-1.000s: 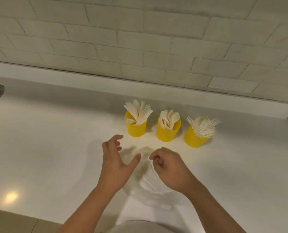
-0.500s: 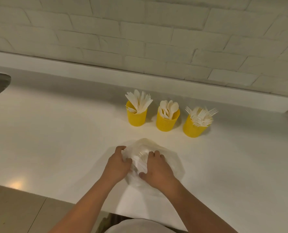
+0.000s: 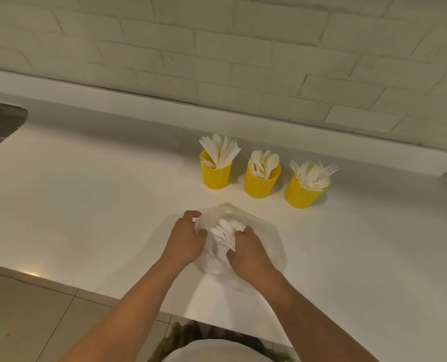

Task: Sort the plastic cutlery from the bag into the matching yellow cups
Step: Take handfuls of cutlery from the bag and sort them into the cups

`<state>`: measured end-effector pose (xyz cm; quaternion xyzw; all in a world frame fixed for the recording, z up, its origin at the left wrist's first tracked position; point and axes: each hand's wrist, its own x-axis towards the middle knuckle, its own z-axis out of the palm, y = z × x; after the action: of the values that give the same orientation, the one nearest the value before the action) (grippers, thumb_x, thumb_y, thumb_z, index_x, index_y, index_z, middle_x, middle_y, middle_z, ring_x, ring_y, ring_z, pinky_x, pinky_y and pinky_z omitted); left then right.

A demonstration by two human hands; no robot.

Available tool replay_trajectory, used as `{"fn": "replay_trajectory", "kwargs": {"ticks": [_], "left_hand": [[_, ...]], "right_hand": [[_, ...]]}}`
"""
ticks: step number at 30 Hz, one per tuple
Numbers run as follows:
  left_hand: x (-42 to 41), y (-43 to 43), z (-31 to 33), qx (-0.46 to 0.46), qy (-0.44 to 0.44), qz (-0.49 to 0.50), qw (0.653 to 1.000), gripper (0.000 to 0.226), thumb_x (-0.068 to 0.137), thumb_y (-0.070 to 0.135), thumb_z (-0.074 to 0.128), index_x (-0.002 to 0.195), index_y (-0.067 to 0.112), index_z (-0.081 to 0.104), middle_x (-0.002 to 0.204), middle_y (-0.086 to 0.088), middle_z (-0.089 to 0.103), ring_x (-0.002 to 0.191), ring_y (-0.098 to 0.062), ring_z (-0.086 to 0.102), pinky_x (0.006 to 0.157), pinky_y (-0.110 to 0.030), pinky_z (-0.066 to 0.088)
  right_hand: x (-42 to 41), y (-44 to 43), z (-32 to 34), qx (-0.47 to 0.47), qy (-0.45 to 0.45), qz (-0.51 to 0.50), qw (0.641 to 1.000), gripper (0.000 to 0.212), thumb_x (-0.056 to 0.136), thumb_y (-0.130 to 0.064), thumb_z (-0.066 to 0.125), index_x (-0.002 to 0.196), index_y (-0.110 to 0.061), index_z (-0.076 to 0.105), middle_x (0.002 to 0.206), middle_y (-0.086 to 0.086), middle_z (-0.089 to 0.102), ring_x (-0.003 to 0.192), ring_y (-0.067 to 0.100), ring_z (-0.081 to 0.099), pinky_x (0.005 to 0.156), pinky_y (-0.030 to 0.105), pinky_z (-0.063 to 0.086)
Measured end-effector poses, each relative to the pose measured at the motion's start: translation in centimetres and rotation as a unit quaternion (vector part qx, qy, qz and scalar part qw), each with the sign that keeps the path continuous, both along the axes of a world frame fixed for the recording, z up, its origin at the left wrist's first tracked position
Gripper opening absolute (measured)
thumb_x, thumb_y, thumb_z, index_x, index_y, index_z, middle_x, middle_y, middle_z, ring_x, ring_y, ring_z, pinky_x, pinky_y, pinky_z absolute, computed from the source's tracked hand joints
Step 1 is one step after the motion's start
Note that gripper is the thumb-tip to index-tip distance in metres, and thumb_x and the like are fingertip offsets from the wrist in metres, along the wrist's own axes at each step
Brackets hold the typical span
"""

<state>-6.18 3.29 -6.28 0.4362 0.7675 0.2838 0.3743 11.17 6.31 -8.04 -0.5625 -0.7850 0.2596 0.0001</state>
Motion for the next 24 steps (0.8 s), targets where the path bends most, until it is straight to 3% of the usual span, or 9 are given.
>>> {"fn": "replay_trajectory", "kwargs": {"ticks": [4, 8, 15, 18, 21, 24], "left_hand": [[0.2, 0.0, 0.0, 0.003, 0.007, -0.011, 1.000, 0.045, 0.091, 0.015, 0.055, 0.135, 0.024, 0.050, 0.125, -0.010, 0.063, 0.098, -0.028, 0.068, 0.085, -0.044, 0.059], [0.5, 0.1, 0.1, -0.001, 0.000, -0.025, 1.000, 0.048, 0.090, 0.013, 0.053, 0.137, 0.025, 0.048, 0.128, -0.009, 0.063, 0.105, -0.028, 0.067, 0.089, -0.044, 0.058], [0.2, 0.1, 0.2, -0.001, 0.000, -0.029, 1.000, 0.050, 0.090, 0.014, 0.054, 0.138, 0.027, 0.047, 0.129, -0.010, 0.063, 0.102, -0.030, 0.069, 0.088, -0.049, 0.060], [-0.1, 0.0, 0.1, 0.004, 0.002, -0.022, 1.000, 0.049, 0.091, 0.015, 0.054, 0.138, 0.027, 0.047, 0.129, -0.010, 0.062, 0.100, -0.030, 0.069, 0.086, -0.050, 0.061], [-0.3, 0.1, 0.2, 0.012, 0.010, -0.014, 1.000, 0.045, 0.097, 0.017, 0.054, 0.140, 0.025, 0.047, 0.128, -0.010, 0.062, 0.095, -0.028, 0.070, 0.078, -0.044, 0.064], [-0.5, 0.3, 0.1, 0.012, 0.009, -0.019, 1.000, 0.042, 0.100, 0.016, 0.052, 0.141, 0.022, 0.046, 0.124, -0.013, 0.063, 0.077, -0.025, 0.073, 0.061, -0.033, 0.063]], "right_hand": [[0.0, -0.4, -0.2, 0.050, -0.042, 0.043, 0.997, 0.030, 0.100, -0.021, 0.054, 0.126, -0.008, 0.050, 0.126, 0.011, 0.048, 0.108, 0.023, 0.057, 0.091, 0.025, 0.043], [-0.1, -0.6, -0.5, 0.061, -0.092, 0.079, 0.991, 0.048, 0.099, -0.024, 0.059, 0.140, -0.009, 0.038, 0.132, 0.013, 0.045, 0.117, 0.029, 0.051, 0.090, 0.035, 0.047], [-0.3, -0.4, -0.6, 0.052, -0.076, 0.074, 0.993, 0.037, 0.096, -0.015, 0.058, 0.130, -0.006, 0.044, 0.127, 0.012, 0.051, 0.113, 0.027, 0.054, 0.089, 0.033, 0.047], [-0.3, -0.4, -0.4, 0.057, -0.060, 0.049, 0.995, 0.032, 0.097, -0.016, 0.055, 0.126, -0.006, 0.046, 0.123, 0.012, 0.055, 0.107, 0.025, 0.059, 0.081, 0.027, 0.043], [0.2, -0.3, -0.1, 0.054, -0.044, 0.040, 0.997, 0.029, 0.100, -0.017, 0.052, 0.127, -0.008, 0.046, 0.118, 0.009, 0.061, 0.099, 0.024, 0.064, 0.073, 0.026, 0.044], [0.5, -0.5, 0.5, 0.048, -0.034, 0.054, 0.997, 0.028, 0.102, -0.015, 0.050, 0.129, -0.009, 0.045, 0.113, 0.009, 0.065, 0.091, 0.023, 0.064, 0.069, 0.027, 0.039]]}}
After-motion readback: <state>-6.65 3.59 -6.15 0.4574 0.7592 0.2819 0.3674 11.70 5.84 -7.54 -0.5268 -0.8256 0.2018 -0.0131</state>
